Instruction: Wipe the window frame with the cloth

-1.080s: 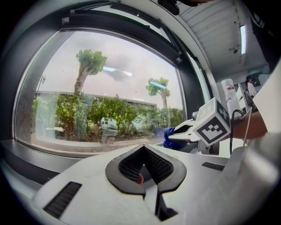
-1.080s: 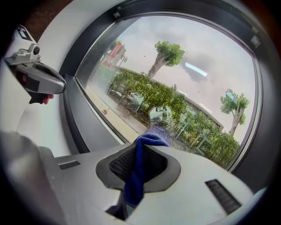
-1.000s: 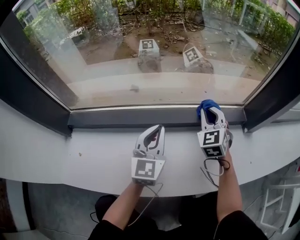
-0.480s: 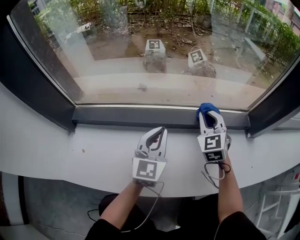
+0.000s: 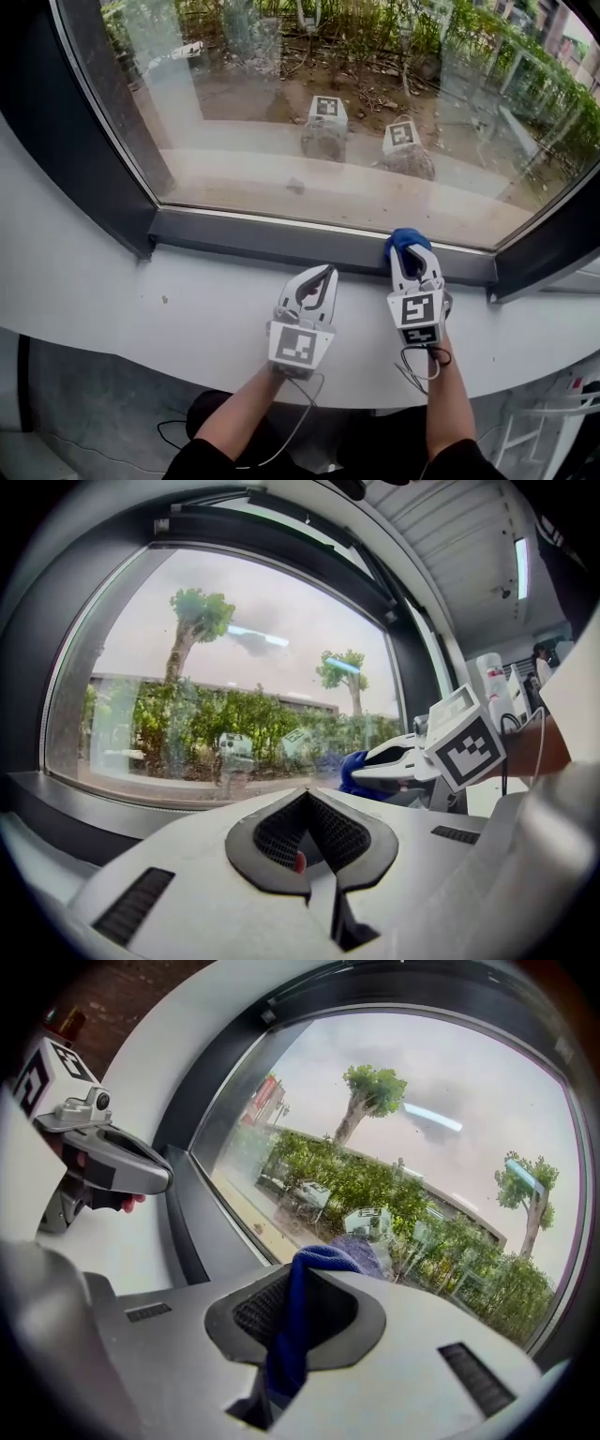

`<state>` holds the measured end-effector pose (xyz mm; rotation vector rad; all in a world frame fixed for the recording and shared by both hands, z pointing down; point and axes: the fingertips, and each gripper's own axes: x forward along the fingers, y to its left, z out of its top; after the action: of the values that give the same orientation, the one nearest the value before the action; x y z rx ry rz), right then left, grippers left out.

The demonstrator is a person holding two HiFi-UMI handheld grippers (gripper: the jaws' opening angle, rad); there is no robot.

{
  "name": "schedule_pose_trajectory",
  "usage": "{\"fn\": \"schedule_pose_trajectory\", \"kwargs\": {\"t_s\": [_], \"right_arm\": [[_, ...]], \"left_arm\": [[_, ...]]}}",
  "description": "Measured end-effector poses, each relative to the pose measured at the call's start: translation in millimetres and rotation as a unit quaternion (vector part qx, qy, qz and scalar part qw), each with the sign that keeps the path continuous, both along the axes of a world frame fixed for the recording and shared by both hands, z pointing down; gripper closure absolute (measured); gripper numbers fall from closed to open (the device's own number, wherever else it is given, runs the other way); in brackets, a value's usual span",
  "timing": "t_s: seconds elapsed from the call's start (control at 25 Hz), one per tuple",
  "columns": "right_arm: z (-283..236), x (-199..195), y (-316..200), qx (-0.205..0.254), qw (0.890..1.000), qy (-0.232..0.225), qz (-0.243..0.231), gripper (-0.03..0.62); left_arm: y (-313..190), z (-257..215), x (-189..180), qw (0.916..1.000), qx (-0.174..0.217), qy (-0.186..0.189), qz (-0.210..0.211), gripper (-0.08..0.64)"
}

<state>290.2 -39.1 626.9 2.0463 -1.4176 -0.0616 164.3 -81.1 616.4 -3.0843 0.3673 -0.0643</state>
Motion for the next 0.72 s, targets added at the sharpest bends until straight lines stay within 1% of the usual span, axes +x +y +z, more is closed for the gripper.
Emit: {"fn": "schedule_pose_trajectory", "kwargs": {"t_s": [0.12, 0.36, 0.44, 0.56, 0.72], "right_arm": [[3.4, -3.5, -1.8, -0.004, 1.000, 0.004, -0.005, 0.569], [0.5, -6.5, -5.3, -0.013, 1.000, 0.009, -0.012, 0.569], [-3.9, -10.5, -8.9, -0.009, 1.000, 0.007, -0.018, 0.569], [-3.0, -20.8, -18.5, 0.000, 0.999, 0.004, -0.035, 0.569], [4.2, -32.0, -27.6, -0.012, 0.999, 0.000, -0.051, 0.569]], "left_arm": [[-2.1, 3.8, 0.5, 1.0000, -0.001, -0.001, 0.000, 0.555], [-4.6, -0.5, 2.8, 0.9999, 0.011, 0.003, 0.001, 0.555], [-7.3, 0.6, 3.7, 1.0000, 0.006, 0.005, -0.003, 0.555], [-12.2, 7.8, 0.0, 0.9999, -0.010, -0.002, -0.007, 0.555], [-15.3, 18.4, -10.4, 0.9996, -0.020, -0.015, -0.014, 0.555]]}}
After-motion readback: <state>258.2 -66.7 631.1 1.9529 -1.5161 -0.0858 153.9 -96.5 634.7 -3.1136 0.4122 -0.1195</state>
